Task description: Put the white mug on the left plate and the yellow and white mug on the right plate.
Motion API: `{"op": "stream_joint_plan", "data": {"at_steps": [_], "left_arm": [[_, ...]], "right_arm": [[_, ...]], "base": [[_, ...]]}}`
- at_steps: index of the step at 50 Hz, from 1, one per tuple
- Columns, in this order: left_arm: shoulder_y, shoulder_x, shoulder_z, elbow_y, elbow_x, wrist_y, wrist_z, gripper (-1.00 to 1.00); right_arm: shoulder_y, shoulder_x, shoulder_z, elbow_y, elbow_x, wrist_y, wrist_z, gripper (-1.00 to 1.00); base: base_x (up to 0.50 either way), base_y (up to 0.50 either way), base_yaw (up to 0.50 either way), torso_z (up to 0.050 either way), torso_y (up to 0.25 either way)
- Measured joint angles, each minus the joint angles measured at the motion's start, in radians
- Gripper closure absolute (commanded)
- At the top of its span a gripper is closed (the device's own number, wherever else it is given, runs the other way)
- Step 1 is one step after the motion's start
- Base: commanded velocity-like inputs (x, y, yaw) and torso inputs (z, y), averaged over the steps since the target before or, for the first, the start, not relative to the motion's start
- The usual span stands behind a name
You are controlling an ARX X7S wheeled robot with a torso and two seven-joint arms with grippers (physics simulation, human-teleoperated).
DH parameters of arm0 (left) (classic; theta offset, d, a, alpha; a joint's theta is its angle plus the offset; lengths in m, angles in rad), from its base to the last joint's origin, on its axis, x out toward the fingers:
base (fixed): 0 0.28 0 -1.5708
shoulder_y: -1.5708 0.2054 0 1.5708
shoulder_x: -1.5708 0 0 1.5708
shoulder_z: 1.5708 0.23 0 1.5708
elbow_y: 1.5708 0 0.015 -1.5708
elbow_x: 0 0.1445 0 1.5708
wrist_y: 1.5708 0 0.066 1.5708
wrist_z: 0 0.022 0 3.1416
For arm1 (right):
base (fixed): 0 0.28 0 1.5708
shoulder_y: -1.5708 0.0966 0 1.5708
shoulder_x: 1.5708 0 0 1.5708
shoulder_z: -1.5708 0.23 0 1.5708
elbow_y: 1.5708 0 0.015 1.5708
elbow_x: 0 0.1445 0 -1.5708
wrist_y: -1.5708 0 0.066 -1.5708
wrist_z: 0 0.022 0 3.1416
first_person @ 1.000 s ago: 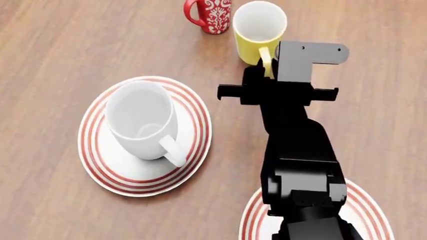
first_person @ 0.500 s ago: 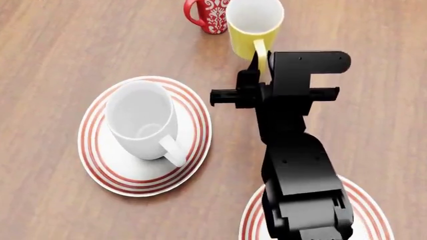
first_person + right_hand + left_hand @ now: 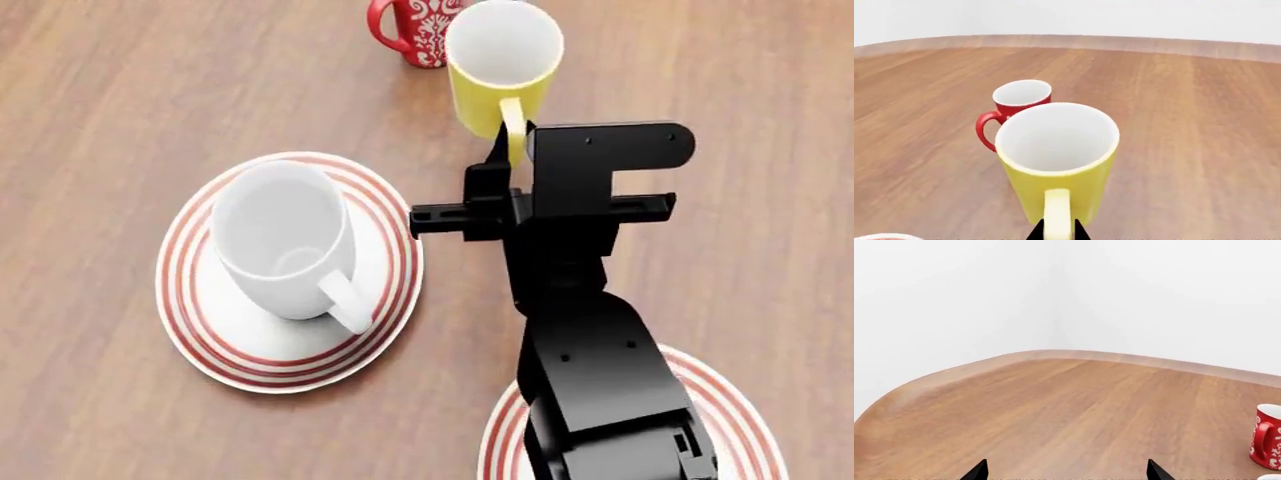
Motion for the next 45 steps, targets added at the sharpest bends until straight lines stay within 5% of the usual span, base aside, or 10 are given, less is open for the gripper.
{"op": "stream_joint_plan", "data": {"at_steps": [45], "left_arm": [[0.002,-0.007,0.016,-0.013,0.010,-0.002,-0.005,-1.00]], "right_arm": [[-0.497,0.287,0.052,-0.830,0.119,0.121,0.138,1.00]], "base": [[0.00,0.00,0.00,0.000,0.000]]}}
